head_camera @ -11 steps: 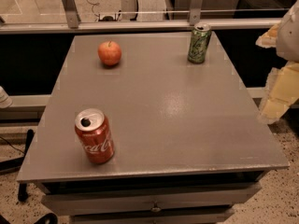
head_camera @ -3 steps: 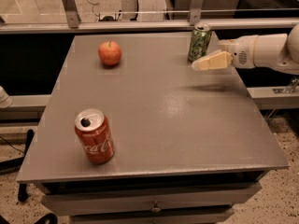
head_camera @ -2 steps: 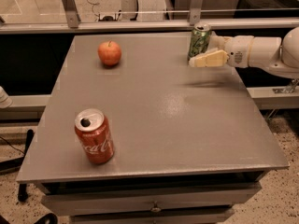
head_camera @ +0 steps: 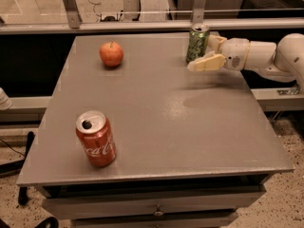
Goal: Knock green can over
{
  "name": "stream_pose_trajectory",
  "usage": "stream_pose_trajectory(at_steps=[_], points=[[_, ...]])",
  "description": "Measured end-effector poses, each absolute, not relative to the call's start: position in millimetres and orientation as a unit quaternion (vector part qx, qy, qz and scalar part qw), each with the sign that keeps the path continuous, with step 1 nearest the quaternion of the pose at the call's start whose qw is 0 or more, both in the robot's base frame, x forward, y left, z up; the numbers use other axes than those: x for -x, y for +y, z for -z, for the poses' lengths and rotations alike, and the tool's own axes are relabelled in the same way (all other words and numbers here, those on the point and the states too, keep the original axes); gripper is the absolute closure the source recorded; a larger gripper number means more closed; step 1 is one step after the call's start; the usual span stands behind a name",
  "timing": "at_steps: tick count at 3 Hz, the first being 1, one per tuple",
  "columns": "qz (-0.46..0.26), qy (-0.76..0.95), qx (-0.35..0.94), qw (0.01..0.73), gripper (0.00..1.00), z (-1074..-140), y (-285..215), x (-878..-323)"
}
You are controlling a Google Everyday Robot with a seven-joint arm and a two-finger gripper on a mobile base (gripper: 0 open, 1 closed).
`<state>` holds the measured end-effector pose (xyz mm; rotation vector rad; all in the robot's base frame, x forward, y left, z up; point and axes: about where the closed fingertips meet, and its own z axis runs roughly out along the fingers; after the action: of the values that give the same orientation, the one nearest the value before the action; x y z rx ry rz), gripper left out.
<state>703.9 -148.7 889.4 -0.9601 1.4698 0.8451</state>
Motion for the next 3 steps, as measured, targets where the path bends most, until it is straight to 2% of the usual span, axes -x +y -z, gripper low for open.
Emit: stream_pose_trajectory(at_steps=[2, 3], points=[[-0.448, 0.544, 0.440, 0.556, 0.00, -928, -122, -650], [-0.469, 0.505, 0.459, 0.560, 0.00, -958, -122, -617]])
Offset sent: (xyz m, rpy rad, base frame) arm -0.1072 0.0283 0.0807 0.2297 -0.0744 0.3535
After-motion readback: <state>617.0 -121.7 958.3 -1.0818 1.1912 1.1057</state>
